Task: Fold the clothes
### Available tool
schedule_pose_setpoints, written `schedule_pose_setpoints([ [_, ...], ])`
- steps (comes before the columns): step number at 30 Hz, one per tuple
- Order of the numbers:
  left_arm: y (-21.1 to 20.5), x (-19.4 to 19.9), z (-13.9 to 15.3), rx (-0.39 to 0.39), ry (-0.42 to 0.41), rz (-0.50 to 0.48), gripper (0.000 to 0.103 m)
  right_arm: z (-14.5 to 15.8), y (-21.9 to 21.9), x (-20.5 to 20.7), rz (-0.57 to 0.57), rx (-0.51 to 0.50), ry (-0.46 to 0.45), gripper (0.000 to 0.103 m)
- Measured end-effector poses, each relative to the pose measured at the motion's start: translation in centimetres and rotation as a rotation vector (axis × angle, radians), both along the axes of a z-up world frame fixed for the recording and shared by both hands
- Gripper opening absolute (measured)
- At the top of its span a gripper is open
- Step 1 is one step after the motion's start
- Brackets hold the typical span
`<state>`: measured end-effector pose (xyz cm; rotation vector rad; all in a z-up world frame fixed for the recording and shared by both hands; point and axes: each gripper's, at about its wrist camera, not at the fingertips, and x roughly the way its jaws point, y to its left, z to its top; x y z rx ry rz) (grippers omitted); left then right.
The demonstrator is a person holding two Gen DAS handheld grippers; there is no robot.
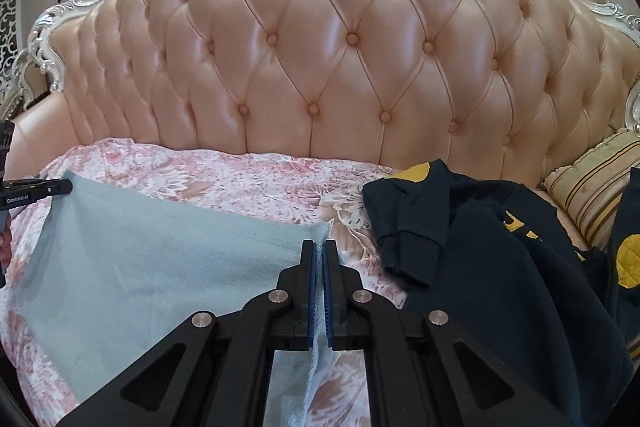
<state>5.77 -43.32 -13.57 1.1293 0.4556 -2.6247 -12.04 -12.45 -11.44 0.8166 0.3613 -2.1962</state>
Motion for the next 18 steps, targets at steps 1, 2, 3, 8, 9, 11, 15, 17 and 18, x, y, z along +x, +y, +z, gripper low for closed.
schedule_pose_setpoints([
  [1,-0.1,-0.5,-0.7,0.004,-0.023,0.001,0.006,-0.5,-0.3,-0.4,-0.003,0.011,-0.005,0.003],
  [2,-0.2,-0.9,-1.4,0.007,-0.045,0.001,0.006,-1.0,-0.6,-0.7,-0.006,0.021,-0.013,0.003],
  [3,-0.3,-1.4,-2.1,0.011,-0.068,0.002,0.006,-1.7,-0.8,-1.0,-0.008,0.028,-0.028,0.003],
  [8,-0.6,-1.5,-4.9,0.057,-0.127,-0.002,0.007,-4.5,-1.0,-1.4,-0.007,0.06,-0.091,0.003],
  [9,-0.7,-1.5,-5.2,0.071,-0.13,0.0,0.01,-5.0,-1.0,-1.6,-0.007,0.071,-0.106,0.004],
  [11,-1.1,-1.3,-5.4,0.103,-0.13,0.011,0.014,-6.1,-1.0,-1.9,-0.008,0.084,-0.146,0.005],
  [15,-1.6,-0.1,-4.5,0.139,-0.105,0.04,0.091,-5.9,-0.4,-2.0,-0.037,0.071,-0.171,0.024],
  [17,-1.0,0.8,-3.0,0.139,-0.068,0.043,0.098,-4.8,0.4,-1.6,-0.05,0.049,-0.152,0.046],
  [18,-0.7,1.3,-2.3,0.138,-0.049,0.044,0.098,-4.1,0.8,-1.3,-0.053,0.033,-0.141,0.055],
])
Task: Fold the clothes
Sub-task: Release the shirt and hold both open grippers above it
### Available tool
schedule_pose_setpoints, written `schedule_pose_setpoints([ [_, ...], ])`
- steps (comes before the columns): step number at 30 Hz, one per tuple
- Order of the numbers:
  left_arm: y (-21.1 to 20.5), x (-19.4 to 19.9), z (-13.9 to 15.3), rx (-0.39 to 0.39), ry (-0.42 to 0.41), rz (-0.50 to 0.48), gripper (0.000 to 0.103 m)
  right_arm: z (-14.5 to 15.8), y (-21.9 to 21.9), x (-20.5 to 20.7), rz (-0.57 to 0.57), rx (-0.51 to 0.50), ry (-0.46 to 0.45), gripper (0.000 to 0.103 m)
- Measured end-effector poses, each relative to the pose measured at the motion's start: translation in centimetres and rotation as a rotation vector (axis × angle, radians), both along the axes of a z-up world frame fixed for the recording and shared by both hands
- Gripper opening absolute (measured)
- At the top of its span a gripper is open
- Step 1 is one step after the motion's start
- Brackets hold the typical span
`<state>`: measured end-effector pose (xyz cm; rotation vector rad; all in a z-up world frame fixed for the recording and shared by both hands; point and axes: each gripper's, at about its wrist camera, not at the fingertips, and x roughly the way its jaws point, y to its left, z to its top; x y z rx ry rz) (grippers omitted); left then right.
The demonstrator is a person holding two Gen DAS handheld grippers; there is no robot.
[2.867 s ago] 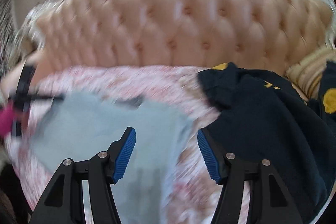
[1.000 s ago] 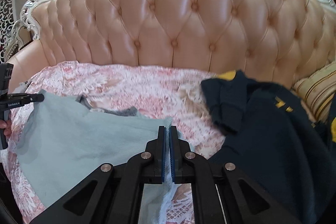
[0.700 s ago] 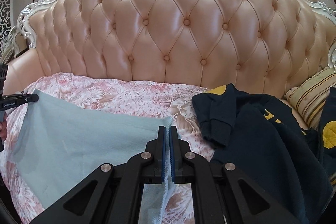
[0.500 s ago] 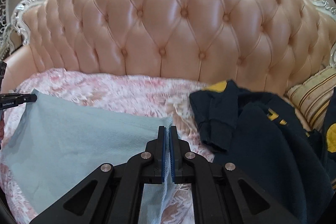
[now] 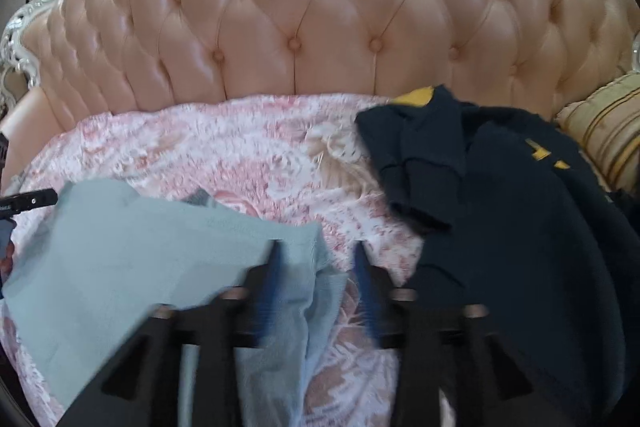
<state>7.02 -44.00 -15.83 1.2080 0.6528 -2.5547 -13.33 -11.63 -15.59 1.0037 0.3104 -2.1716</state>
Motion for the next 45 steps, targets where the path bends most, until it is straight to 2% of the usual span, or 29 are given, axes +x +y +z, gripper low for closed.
schedule_pose_setpoints([
  [4,1.2,1.8,3.0,-0.003,0.073,0.01,0.098,3.0,0.8,2.3,0.032,-0.057,0.036,0.058],
  [7,2.1,3.2,5.3,-0.006,0.129,0.018,0.098,4.6,-0.4,5.3,0.124,-0.082,0.045,0.059],
  [9,4.4,2.4,5.6,-0.013,0.11,-0.042,0.098,5.0,-1.8,7.2,0.182,-0.07,0.06,0.06],
  [11,7.1,1.3,5.3,-0.023,0.076,-0.102,0.098,4.6,-3.5,9.1,0.224,-0.047,0.067,0.06],
  [13,9.2,0.6,3.8,-0.039,0.015,-0.131,0.098,3.5,-5.1,10.8,0.251,-0.019,0.048,0.06],
  [19,10.9,2.7,-1.0,-0.09,-0.11,-0.107,0.098,-1.0,-6.0,14.3,0.291,0.099,0.006,0.06],
  [21,10.8,3.9,-1.5,-0.1,-0.099,-0.106,0.098,-2.1,-5.5,14.7,0.292,0.116,0.007,0.061],
  [22,10.8,4.5,-1.7,-0.105,-0.092,-0.106,0.098,-2.2,-5.0,14.8,0.287,0.089,0.008,0.062],
  [26,11.2,6.1,-2.1,-0.131,-0.084,-0.118,0.098,-1.1,-3.5,15.3,0.277,0.057,0.012,0.064],
  [29,11.7,6.9,-0.6,-0.147,-0.062,-0.093,0.098,-0.2,-2.4,15.7,0.27,0.033,0.015,0.064],
  [32,11.9,8.4,0.6,-0.137,-0.013,-0.075,0.098,0.6,-1.2,16.1,0.262,0.009,0.017,0.066],
  [36,11.1,9.5,-1.3,-0.123,-0.046,-0.034,0.098,-0.1,1.3,16.7,0.207,0.04,0.055,0.072],
  [38,10.2,10.1,-2.8,-0.081,-0.064,-0.008,0.098,-1.2,2.9,16.3,0.178,0.043,0.04,0.072],
  [41,9.2,11.3,-3.7,-0.007,-0.034,0.028,0.103,-2.5,4.8,15.7,0.162,0.015,0.003,0.072],
  [43,9.3,11.3,-3.4,-0.018,-0.042,0.037,0.103,-2.4,5.4,15.7,0.172,-0.015,-0.001,0.072],
  [45,9.9,11.2,-1.8,-0.067,-0.028,0.042,0.103,-1.6,5.6,15.5,0.162,-0.027,-0.01,0.072],
])
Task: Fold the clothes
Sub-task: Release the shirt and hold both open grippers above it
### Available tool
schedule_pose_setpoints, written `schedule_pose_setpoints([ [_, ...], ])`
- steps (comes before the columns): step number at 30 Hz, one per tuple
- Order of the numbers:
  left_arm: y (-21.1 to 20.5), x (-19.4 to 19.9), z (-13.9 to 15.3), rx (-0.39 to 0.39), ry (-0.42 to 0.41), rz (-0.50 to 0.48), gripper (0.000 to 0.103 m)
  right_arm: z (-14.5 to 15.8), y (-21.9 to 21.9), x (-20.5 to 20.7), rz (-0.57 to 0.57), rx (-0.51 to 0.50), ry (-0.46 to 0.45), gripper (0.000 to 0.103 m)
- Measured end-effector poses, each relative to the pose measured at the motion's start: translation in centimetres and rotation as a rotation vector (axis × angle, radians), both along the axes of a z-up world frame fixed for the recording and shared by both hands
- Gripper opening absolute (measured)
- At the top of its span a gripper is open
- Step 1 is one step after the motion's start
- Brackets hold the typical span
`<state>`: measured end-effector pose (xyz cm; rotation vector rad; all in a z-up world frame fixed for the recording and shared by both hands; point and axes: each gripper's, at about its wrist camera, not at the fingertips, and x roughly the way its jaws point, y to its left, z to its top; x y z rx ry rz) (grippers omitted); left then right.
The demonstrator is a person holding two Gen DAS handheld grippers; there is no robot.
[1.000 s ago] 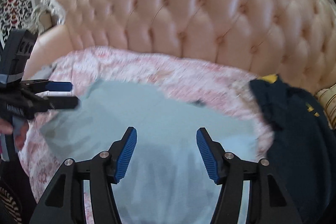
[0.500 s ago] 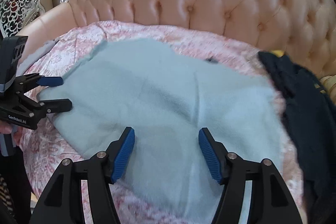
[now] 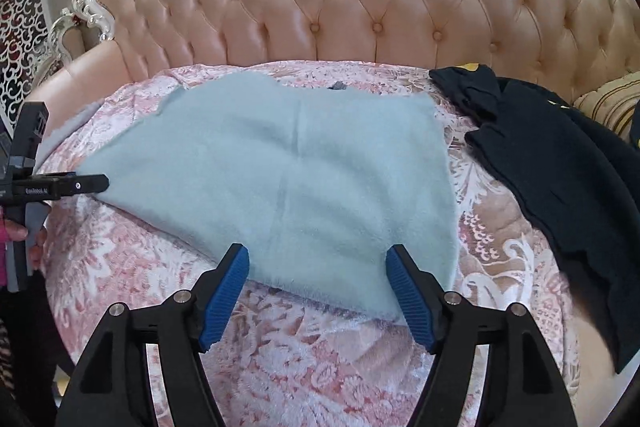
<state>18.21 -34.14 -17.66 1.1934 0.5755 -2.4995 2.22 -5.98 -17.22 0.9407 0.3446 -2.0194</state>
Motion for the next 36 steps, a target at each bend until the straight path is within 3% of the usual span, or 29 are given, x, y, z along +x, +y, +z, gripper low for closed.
schedule_pose_setpoints([
  [3,1.8,-1.9,3.7,-0.125,0.059,-0.063,0.103,2.0,1.1,-0.1,-0.028,-0.098,-0.001,0.073],
  [6,2.8,-5.3,4.8,-0.175,0.06,-0.124,0.103,3.0,0.8,-1.1,-0.055,-0.153,-0.005,0.078],
  [9,2.7,-9.3,4.2,-0.154,0.045,-0.163,0.103,3.2,-0.4,-1.8,-0.059,-0.168,-0.016,0.078],
  [15,1.5,-11.9,0.3,-0.088,-0.053,-0.175,0.103,1.4,-2.7,-2.4,-0.015,-0.119,-0.033,0.078],
  [20,1.3,-11.2,-0.5,-0.089,-0.048,-0.178,0.103,-0.3,-2.2,-2.3,0.006,-0.098,-0.048,0.078],
  [36,-1.1,-8.9,-0.8,-0.043,-0.052,-0.132,0.103,-0.1,-1.7,-3.0,0.041,-0.109,-0.089,0.078],
])
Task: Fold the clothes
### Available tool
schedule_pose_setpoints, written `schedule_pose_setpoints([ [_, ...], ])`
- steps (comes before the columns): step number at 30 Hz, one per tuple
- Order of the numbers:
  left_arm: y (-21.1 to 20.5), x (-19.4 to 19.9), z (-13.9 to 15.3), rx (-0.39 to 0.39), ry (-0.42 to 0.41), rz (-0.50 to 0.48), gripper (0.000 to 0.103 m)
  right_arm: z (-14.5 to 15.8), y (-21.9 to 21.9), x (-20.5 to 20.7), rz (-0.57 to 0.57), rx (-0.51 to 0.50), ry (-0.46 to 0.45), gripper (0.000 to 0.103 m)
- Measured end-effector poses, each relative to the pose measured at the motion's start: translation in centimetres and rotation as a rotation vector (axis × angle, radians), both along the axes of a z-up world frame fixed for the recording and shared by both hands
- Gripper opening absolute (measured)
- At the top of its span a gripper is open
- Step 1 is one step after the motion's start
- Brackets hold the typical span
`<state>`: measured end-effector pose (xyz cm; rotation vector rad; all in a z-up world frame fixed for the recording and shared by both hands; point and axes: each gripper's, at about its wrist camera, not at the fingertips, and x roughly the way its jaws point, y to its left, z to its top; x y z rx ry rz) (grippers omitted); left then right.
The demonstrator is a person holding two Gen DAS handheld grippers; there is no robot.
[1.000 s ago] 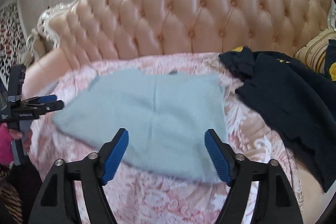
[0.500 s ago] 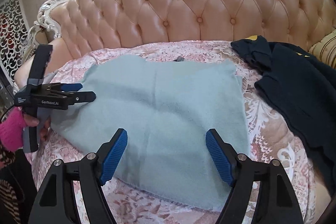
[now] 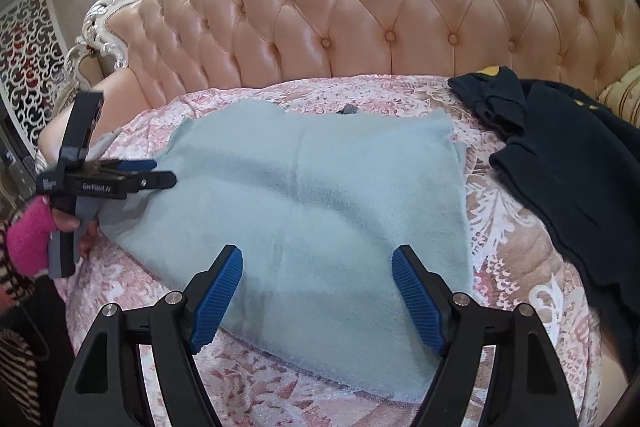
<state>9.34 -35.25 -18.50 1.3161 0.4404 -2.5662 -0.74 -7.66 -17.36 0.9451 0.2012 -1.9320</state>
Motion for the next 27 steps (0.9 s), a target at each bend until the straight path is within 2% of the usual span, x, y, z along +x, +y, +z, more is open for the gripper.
schedule_pose_setpoints([
  [1,-0.1,0.1,0.4,-0.009,-0.001,0.011,0.103,0.5,0.1,-0.3,-0.015,-0.005,-0.011,0.078],
  [4,-0.4,-0.2,3.3,-0.043,0.068,0.023,0.103,2.9,0.2,-1.7,-0.06,-0.06,0.03,0.083],
  [7,-1.2,-2.5,4.5,0.06,0.118,-0.003,0.103,4.0,-0.9,-4.5,-0.065,-0.103,0.004,0.088],
  [11,-1.7,-5.6,2.4,0.129,0.071,-0.011,0.103,3.1,-4.6,-7.7,0.015,-0.126,-0.097,0.088],
  [13,-1.9,-7.2,1.3,0.163,0.046,-0.014,0.103,2.0,-6.1,-8.8,0.034,-0.084,-0.117,0.088],
  [15,-1.9,-7.1,1.3,0.148,0.051,-0.014,0.102,0.9,-7.3,-9.8,0.048,-0.042,-0.137,0.088],
  [19,-1.8,-6.6,1.5,0.11,0.069,-0.013,0.102,-1.2,-6.1,-11.9,-0.002,0.02,-0.162,0.088],
  [22,-1.8,-6.2,1.6,0.082,0.082,-0.012,0.102,-0.6,-4.8,-12.5,-0.06,0.03,-0.138,0.088],
  [25,-2.2,-6.6,2.0,0.076,0.082,-0.016,0.102,0.4,-4.8,-12.7,-0.056,-0.033,-0.134,0.088],
  [27,-2.5,-7.3,1.7,0.068,0.059,-0.008,0.102,0.8,-6.0,-12.4,-0.025,-0.032,-0.113,0.089],
])
